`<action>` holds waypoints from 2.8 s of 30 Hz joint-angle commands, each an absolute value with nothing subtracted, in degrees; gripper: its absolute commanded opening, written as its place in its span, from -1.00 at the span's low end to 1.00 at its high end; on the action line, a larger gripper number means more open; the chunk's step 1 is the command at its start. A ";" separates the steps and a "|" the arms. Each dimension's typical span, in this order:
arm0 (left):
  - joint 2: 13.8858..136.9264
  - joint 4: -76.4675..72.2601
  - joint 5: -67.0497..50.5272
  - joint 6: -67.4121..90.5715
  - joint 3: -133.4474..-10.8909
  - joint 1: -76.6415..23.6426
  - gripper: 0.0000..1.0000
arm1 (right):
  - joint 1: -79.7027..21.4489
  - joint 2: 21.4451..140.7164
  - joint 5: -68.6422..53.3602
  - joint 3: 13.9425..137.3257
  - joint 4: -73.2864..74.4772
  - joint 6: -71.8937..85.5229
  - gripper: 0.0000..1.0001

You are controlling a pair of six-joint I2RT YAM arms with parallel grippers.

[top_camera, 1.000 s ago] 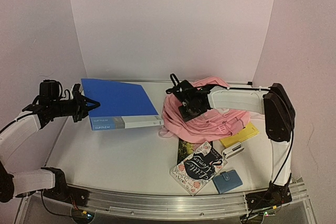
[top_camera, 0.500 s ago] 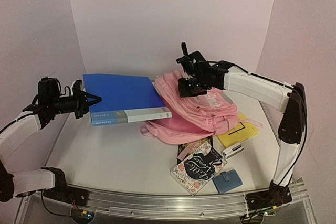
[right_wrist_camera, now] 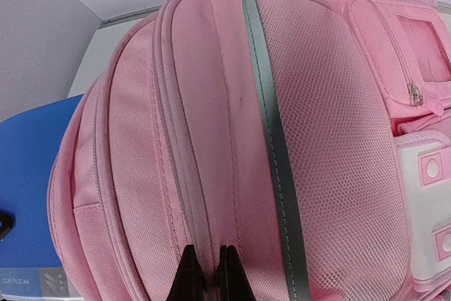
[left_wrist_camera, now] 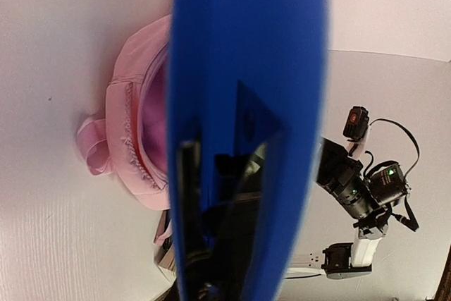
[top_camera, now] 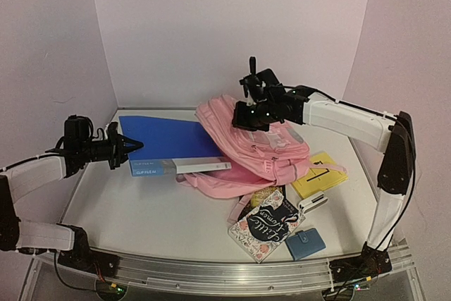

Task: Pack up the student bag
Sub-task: Place the files in the student bag, then move the student bag to the center of the board.

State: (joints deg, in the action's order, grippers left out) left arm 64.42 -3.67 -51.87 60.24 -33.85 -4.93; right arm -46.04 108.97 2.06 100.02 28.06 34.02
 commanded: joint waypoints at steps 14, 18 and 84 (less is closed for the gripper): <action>86.17 -39.85 -47.29 70.56 -42.11 -18.20 -0.99 | -46.96 105.55 -3.21 100.28 9.50 41.42 -1.00; 91.93 -43.42 -45.58 70.66 -44.76 -19.43 -1.00 | -47.12 105.94 -3.81 100.22 7.89 42.52 -1.00; 105.08 8.64 -24.91 41.25 -64.57 -23.70 -0.54 | -48.61 107.28 0.64 98.97 6.93 37.63 -1.00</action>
State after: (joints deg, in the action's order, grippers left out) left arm 104.37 11.54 -24.28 41.25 -60.96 -23.68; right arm -47.41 110.56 0.67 97.45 15.44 40.98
